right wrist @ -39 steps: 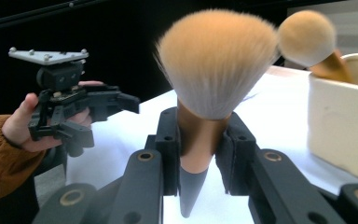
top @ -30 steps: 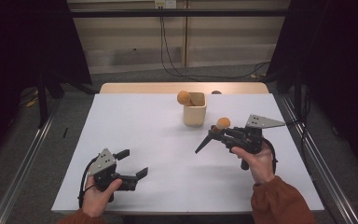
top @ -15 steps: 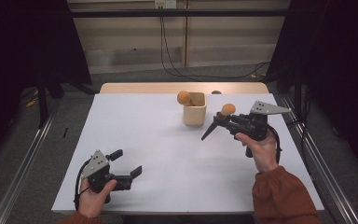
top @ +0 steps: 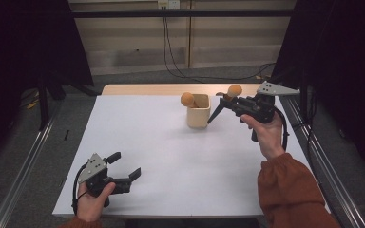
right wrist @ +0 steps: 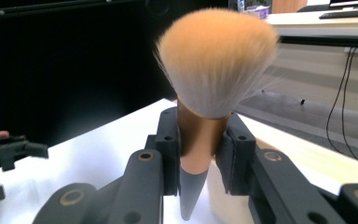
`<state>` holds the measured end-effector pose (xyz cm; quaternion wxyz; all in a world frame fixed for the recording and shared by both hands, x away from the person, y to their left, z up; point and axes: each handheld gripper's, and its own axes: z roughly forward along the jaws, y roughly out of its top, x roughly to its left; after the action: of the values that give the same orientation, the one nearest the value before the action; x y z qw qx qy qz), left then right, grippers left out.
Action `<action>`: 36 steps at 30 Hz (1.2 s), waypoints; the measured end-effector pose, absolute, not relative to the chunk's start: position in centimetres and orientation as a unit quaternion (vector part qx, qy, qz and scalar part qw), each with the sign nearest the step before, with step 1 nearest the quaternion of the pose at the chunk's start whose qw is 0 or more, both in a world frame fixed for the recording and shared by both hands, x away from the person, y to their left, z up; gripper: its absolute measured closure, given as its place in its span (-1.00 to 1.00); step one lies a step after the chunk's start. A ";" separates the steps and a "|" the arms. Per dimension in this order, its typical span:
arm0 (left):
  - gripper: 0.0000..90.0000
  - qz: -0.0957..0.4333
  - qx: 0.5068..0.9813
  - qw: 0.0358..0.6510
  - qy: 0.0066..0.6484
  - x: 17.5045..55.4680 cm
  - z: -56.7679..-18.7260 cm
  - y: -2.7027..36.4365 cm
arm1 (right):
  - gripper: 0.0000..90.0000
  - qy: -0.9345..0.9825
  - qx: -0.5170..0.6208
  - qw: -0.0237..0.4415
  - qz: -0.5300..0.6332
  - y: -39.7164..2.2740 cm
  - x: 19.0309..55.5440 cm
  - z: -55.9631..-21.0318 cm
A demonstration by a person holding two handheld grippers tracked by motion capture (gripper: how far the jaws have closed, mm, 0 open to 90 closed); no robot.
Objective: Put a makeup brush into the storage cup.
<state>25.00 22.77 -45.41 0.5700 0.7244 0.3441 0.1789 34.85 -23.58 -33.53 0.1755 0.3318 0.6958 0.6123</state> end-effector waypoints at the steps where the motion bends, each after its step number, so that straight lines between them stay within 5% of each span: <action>1: -0.93 0.179 0.725 0.570 0.343 25.0 -45.4 22.8 | 0.60 0.695 0.331 0.178 0.612 -23.6 35.1 -33.3; 22: -0.93 0.180 0.728 0.564 0.345 24.6 -45.5 23.4 | 0.60 0.701 0.347 0.214 0.585 -22.5 40.0 -30.8; 36: -0.93 0.182 0.727 0.564 0.347 24.6 -45.5 23.3 | 0.60 0.721 0.361 0.219 0.550 -20.8 42.4 -32.9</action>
<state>24.61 23.30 -45.54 0.5637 0.7273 0.3467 0.1819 42.44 -20.79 -32.88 0.2191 0.3609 0.7206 0.5500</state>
